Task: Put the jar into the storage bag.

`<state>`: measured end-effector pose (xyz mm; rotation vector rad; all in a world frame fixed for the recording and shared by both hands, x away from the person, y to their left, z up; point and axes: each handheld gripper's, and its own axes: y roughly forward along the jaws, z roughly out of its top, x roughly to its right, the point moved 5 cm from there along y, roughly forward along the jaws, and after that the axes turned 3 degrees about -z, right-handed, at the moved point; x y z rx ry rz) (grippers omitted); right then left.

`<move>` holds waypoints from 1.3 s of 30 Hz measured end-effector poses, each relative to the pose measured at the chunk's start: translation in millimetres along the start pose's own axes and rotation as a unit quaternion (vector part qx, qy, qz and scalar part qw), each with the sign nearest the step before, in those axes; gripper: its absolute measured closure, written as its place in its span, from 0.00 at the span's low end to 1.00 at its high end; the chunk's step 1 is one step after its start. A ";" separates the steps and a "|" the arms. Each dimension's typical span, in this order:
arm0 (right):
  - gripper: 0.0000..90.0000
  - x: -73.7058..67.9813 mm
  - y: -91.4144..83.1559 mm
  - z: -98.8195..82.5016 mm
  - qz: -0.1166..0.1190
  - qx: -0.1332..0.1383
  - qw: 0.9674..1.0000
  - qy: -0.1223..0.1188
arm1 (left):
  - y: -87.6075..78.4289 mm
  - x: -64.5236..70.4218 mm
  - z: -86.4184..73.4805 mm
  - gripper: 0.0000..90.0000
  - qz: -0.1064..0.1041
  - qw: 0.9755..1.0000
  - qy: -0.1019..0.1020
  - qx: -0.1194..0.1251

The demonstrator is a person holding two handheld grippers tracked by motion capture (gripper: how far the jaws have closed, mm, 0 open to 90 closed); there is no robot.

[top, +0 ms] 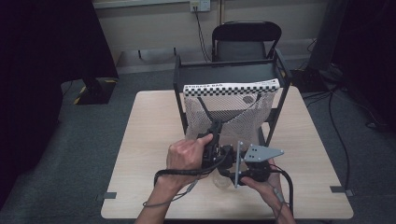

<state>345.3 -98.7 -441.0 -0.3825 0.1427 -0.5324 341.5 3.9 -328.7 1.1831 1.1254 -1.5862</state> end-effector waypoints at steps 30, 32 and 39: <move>0.51 8.2 11.5 -10.4 0.011 -0.014 1.000 -0.011 | -1.2 -0.1 -0.3 0.97 -0.005 1.000 0.001 0.001; 0.51 7.7 9.9 -10.5 0.010 -0.015 1.000 -0.011 | -1.8 -0.5 -0.2 0.97 -0.002 1.000 0.000 0.003; 0.51 7.4 0.0 -5.2 0.013 -0.003 1.000 -0.010 | -1.8 -0.4 1.0 0.97 -0.005 1.000 0.000 0.000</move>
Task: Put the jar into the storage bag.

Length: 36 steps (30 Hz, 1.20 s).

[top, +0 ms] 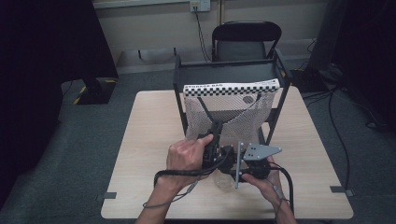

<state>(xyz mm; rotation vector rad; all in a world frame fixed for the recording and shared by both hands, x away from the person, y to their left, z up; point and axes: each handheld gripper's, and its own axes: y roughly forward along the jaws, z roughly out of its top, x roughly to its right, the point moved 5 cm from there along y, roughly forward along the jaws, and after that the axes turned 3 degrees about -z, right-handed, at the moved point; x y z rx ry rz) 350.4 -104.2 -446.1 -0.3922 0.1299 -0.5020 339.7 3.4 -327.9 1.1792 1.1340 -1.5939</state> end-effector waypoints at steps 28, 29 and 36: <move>0.52 5.0 -59.7 33.0 -0.003 0.038 0.999 -0.016 | 0.8 2.4 -0.1 0.95 -0.007 1.000 0.002 0.001; 0.52 5.0 -59.7 33.0 -0.003 0.038 0.999 -0.016 | 0.9 2.6 -0.1 0.95 -0.008 1.000 0.004 0.000; 0.52 10.7 -77.6 49.6 -0.012 0.043 0.999 -0.023 | -1.0 0.5 0.4 0.97 -0.004 1.000 0.001 0.004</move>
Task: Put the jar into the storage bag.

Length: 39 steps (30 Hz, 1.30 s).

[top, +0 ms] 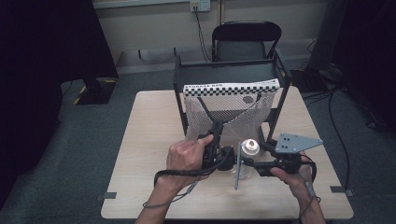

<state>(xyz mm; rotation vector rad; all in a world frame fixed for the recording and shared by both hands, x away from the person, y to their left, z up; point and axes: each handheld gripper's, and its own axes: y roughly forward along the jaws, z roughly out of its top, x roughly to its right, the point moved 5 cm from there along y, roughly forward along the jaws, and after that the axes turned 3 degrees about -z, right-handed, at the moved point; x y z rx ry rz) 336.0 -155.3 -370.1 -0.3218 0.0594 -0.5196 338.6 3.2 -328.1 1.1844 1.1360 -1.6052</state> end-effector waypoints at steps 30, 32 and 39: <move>0.52 20.3 -58.2 87.0 -0.037 0.035 0.998 -0.030 | 1.5 1.4 -1.8 0.99 -0.007 1.000 -0.004 -0.003; 0.52 21.0 -59.4 94.4 -0.034 0.038 0.998 -0.033 | 0.9 1.4 -1.6 0.99 -0.003 1.000 -0.008 0.002; 0.52 24.0 -63.1 124.4 -0.032 0.055 0.997 -0.036 | 0.8 -0.1 -0.9 0.99 -0.003 1.000 -0.011 0.007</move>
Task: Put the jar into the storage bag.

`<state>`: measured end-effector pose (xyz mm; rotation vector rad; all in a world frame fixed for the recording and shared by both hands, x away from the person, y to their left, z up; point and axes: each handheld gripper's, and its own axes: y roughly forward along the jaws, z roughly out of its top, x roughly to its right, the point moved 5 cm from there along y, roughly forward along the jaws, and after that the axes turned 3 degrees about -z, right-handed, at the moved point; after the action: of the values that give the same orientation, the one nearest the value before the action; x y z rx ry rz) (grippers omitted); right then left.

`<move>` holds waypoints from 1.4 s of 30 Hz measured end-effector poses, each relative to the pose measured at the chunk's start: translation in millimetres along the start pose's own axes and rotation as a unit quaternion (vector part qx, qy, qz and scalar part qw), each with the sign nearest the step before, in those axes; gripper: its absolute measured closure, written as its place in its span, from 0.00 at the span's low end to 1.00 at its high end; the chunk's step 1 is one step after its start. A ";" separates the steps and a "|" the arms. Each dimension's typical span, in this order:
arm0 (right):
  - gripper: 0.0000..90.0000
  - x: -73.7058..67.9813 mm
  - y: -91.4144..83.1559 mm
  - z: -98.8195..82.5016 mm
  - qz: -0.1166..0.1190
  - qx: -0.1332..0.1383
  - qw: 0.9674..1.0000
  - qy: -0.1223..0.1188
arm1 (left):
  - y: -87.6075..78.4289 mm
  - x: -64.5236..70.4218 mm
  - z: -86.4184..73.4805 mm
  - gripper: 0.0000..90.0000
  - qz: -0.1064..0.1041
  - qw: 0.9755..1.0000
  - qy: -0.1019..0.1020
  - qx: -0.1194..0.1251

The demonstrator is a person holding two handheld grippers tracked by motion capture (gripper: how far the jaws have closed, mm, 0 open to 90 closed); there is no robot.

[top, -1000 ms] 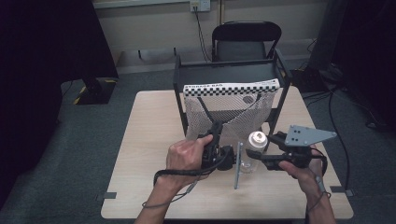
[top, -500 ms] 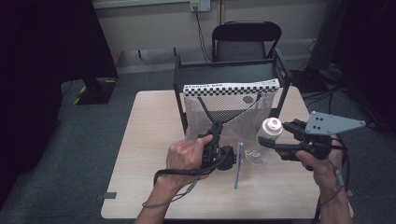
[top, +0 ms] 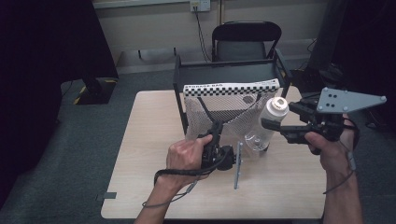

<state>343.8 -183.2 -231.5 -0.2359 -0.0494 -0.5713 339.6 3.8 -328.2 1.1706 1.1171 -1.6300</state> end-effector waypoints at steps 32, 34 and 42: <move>0.52 13.7 76.1 59.4 0.032 0.018 0.999 -0.015 | -0.1 0.3 -3.1 0.99 -0.010 1.000 -0.001 -0.002; 0.52 14.3 79.0 54.0 0.035 0.015 0.999 -0.012 | 0.8 1.7 -3.5 0.99 -0.013 1.000 0.001 -0.004; 0.52 17.0 81.5 51.4 0.018 0.027 0.999 -0.012 | 1.0 1.6 -3.0 0.99 -0.014 1.000 0.003 -0.004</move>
<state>403.1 -113.7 -196.6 -0.1915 -0.0825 -0.5308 341.0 6.2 -330.5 1.1586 1.1479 -1.6427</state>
